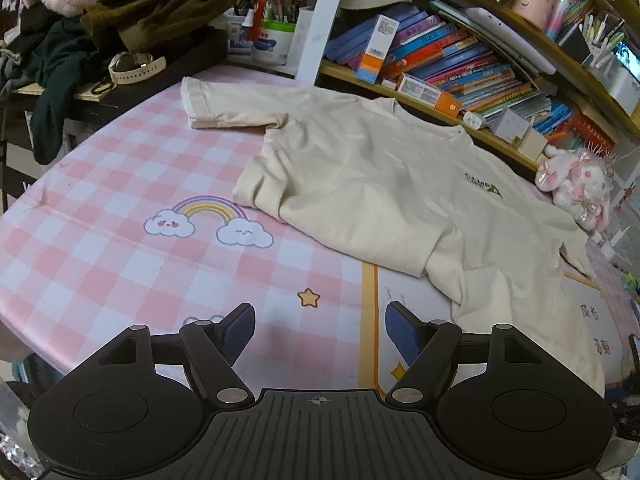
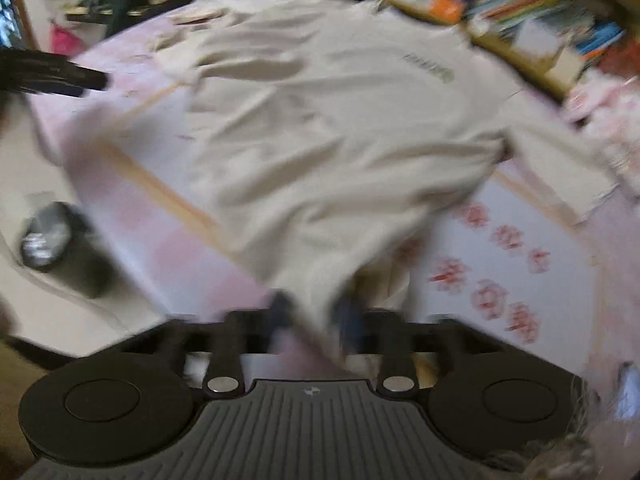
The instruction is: Fold clothes
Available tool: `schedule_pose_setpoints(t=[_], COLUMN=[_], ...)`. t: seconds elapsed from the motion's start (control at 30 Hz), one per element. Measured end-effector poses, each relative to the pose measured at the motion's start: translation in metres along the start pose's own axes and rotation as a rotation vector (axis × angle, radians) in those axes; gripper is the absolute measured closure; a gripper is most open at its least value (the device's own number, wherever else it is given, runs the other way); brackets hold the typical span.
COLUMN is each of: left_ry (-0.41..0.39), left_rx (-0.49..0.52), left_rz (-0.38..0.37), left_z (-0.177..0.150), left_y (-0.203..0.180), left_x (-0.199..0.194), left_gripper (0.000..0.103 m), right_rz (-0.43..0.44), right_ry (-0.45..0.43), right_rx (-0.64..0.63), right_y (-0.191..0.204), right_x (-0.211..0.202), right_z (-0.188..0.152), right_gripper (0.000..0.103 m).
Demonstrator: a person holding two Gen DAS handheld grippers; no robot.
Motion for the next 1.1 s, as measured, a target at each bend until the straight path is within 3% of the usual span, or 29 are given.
schedule_pose_setpoints(t=[0.07, 0.13, 0.2, 0.27, 0.3, 0.33, 0.4, 0.43, 0.5, 0.53, 0.63, 0.77, 0.9, 1.1], left_ry=[-0.02, -0.044, -0.065, -0.083, -0.089, -0.092, -0.092, -0.089, -0.081, -0.074, -0.044, -0.052, -0.035, -0.017], left_rx=[-0.016, -0.036, -0.055, -0.059, -0.059, -0.06, -0.062, -0.061, -0.06, -0.064, -0.044, 0.058, 0.079, 0.088], left_rz=[0.012, 0.029, 0.046, 0.059, 0.064, 0.065, 0.065, 0.063, 0.062, 0.065, 0.058, 0.022, -0.033, 0.056], left_z=[0.003, 0.008, 0.012, 0.016, 0.017, 0.017, 0.017, 0.016, 0.014, 0.012, 0.015, 0.034, 0.058, 0.071], left_y=[0.004, 0.008, 0.011, 0.012, 0.011, 0.011, 0.01, 0.009, 0.007, 0.007, 0.001, -0.017, -0.021, -0.013], left_x=[-0.003, -0.007, -0.01, -0.015, -0.016, -0.017, -0.017, -0.016, -0.013, -0.01, 0.005, 0.029, 0.056, 0.067], left_gripper=[0.029, 0.029, 0.029, 0.029, 0.029, 0.029, 0.029, 0.029, 0.029, 0.029, 0.029, 0.029, 0.029, 0.029], right_rz=[0.148, 0.423, 0.676, 0.743, 0.694, 0.581, 0.336, 0.226, 0.115, 0.089, 0.091, 0.131, 0.154, 0.122], right_ry=[0.032, -0.002, -0.093, -0.285, -0.371, -0.434, -0.443, -0.408, -0.297, -0.259, -0.214, -0.18, -0.195, -0.198], right_rx=[0.078, 0.253, 0.421, 0.691, 0.871, 1.084, 1.355, 1.413, 1.348, 1.301, 1.198, 1.179, 1.178, 1.242], right_y=[0.002, -0.003, -0.014, -0.053, -0.08, -0.111, -0.158, -0.174, -0.183, -0.182, -0.168, -0.155, -0.151, -0.168], right_x=[-0.005, -0.018, -0.032, -0.04, -0.039, -0.032, -0.017, -0.01, -0.002, 0.0, 0.002, 0.008, 0.006, 0.011], right_z=[0.008, 0.022, 0.038, 0.055, 0.057, 0.053, 0.036, 0.029, 0.023, 0.021, 0.016, 0.01, 0.009, 0.007], right_gripper=[0.096, 0.096, 0.097, 0.097, 0.097, 0.097, 0.096, 0.092, 0.079, 0.062, 0.059, 0.059, 0.055, 0.055])
Point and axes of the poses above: each gripper's, at about its wrist camera, not at the fingertips, and x roughly the way its jaws point, y to its left, z to its top, the point moved 3 cm from there along x, roughly the way its jaws point, and after that the axes turned 6 degrees about -z, right-handed, at the moved point
